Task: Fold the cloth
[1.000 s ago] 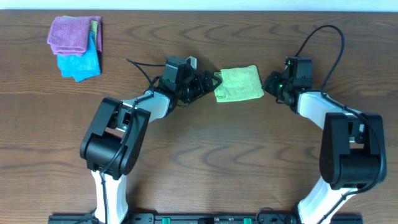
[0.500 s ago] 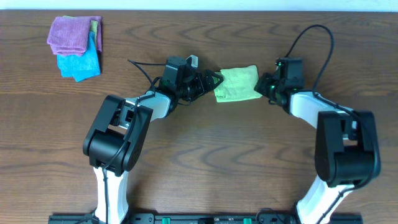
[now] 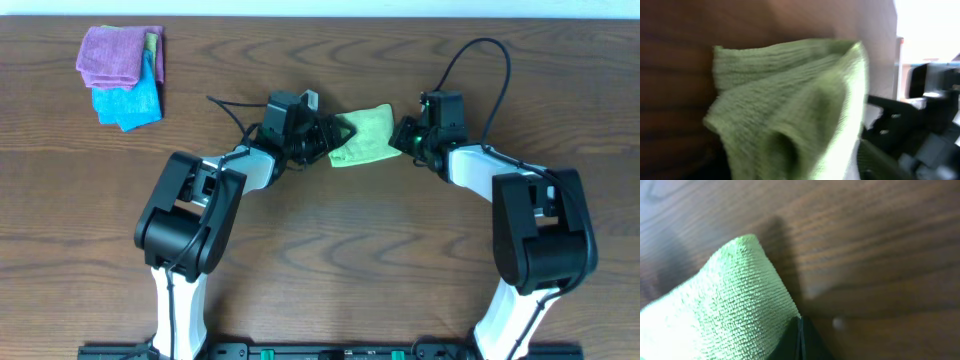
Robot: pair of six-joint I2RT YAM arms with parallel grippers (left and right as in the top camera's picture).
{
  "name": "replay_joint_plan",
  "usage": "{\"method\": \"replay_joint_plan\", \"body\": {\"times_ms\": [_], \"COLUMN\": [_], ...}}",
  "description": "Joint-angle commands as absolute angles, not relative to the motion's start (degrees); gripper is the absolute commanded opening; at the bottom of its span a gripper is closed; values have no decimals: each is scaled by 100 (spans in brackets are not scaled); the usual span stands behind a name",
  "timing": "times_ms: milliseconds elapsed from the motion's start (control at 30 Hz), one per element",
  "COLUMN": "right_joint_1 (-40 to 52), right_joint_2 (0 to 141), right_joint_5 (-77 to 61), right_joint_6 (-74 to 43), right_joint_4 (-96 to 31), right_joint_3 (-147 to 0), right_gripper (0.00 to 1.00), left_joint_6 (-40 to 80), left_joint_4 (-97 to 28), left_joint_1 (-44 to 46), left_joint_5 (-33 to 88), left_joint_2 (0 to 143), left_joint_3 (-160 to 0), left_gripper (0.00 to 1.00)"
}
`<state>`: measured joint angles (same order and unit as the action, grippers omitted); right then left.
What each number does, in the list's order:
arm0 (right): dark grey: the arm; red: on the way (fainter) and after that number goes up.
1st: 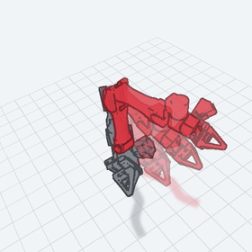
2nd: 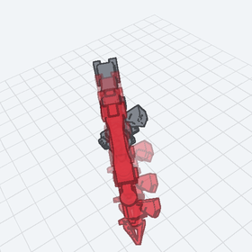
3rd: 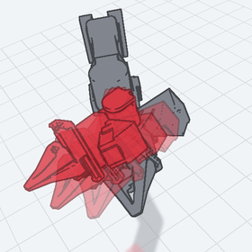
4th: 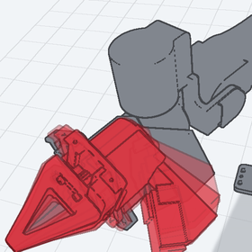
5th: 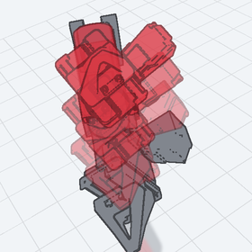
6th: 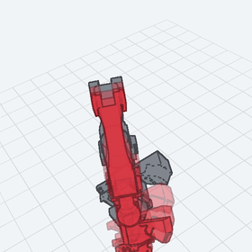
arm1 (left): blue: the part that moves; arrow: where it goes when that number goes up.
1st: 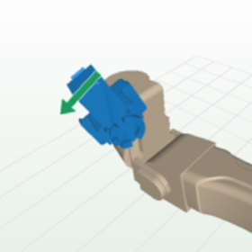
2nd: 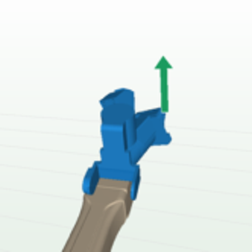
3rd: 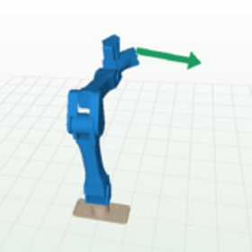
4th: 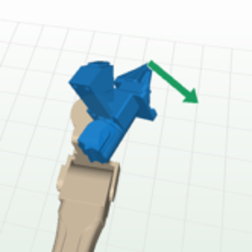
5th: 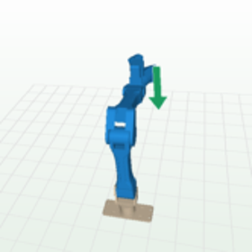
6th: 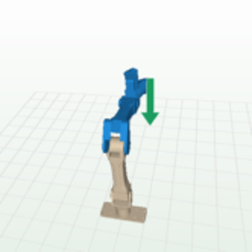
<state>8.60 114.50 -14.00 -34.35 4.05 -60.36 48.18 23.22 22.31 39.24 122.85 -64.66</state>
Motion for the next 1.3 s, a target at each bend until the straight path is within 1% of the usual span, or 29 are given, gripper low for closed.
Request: {"method": "replay_joint_plan", "body": {"times_ms": [0,33,67,100,133,267,333,433,667,800,900,1000,1067,1267], "right_joint_1": [891,886,884,878,851,585,377,93,-198,-198,-202,-202,-202,-185], "right_joint_2": [11552,11550,11550,11533,11496,11196,10949,10569,9618,9148,8960,8868,8860,8862], "right_joint_5": [-1656,-1702,-1730,-1765,-1789,-1758,-1678,-1579,-1157,-1026,-1033,-1033,-1055,-1055], "right_joint_6": [-3507,-3505,-3485,-3385,-3262,-2604,-2351,-2051,-1562,-1404,-1374,-1315,-1317,-1319], "right_joint_4": [403,388,355,311,172,-803,-1363,-1984,-2921,-3371,-3594,-3747,-3826,-3881], "right_joint_3": [-6243,-6278,-6318,-6355,-6416,-6914,-7251,-7666,-8034,-8034,-8034,-8034,-8034,-8034], "right_gripper": [1,1,2,1,2,2,1,2,2,1,2,1,1,1], "left_joint_6": [4799,4801,4803,4805,4805,4831,5146,5452,5688,6095,6386,6390,6340,5881], "left_joint_4": [2233,2244,2292,2342,2408,3170,3728,3964,3972,3957,3922,3850,3590,2759], "left_joint_1": [2265,2265,2263,2263,2248,2071,1916,1699,980,82,-663,-1393,-1865,-2440], "left_joint_5": [3905,3905,3905,3905,3905,4211,4313,4340,4351,4359,4552,5212,5518,5684], "left_joint_2": [12519,12519,12519,12519,12519,12519,12514,12514,12468,12317,12210,12206,12206,12206], "left_joint_3": [-6429,-6429,-6429,-6431,-6434,-6479,-6606,-6993,-8589,-9539,-9627,-9623,-9616,-9616], "left_gripper": [43,38,30,13,6,6,6,6,6,6,6,6,6,6]}}
